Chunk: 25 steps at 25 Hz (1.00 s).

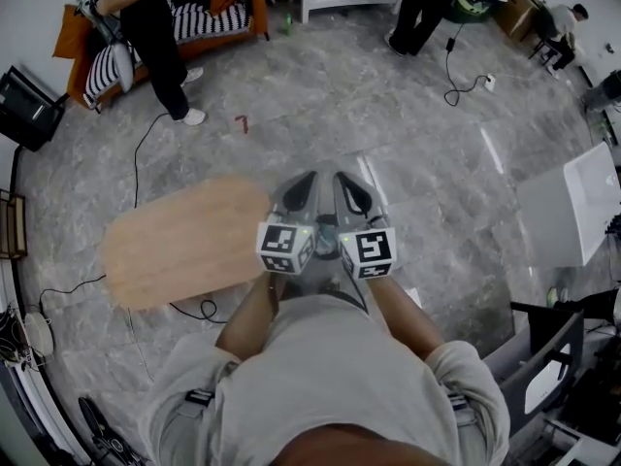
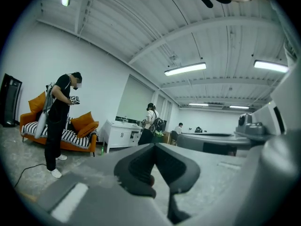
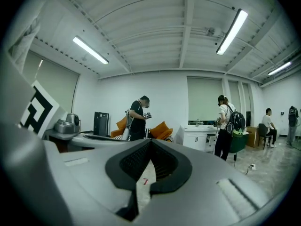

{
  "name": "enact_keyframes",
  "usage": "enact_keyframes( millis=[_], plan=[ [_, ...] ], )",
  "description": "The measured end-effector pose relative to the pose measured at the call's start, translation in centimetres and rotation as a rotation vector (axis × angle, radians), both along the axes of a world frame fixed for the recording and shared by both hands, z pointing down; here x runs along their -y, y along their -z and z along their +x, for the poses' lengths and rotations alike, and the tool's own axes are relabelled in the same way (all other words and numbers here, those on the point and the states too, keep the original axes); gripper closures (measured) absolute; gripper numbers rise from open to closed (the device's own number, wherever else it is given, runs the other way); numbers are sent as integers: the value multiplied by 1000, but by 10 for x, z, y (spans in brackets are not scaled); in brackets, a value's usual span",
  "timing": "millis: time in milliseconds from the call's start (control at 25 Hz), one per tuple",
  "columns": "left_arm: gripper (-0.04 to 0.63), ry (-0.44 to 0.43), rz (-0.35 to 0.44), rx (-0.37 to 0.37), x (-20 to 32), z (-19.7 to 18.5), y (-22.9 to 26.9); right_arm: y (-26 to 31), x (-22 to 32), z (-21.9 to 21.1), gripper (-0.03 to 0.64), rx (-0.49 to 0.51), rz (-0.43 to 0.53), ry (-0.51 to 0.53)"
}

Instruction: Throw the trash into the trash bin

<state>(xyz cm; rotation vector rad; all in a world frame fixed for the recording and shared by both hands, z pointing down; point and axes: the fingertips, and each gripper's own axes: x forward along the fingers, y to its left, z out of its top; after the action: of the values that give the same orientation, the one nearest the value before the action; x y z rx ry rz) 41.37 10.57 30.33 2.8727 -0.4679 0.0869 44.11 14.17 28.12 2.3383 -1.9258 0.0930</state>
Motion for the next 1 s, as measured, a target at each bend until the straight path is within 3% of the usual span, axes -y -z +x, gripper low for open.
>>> enact_keyframes(
  millis=[480, 1000],
  plan=[
    [577, -23, 57, -32, -9, 16, 19, 28, 2, 7, 611, -43, 49, 0],
    [577, 0, 62, -48, 0, 16, 31, 42, 7, 15, 611, -62, 84, -9]
  ],
)
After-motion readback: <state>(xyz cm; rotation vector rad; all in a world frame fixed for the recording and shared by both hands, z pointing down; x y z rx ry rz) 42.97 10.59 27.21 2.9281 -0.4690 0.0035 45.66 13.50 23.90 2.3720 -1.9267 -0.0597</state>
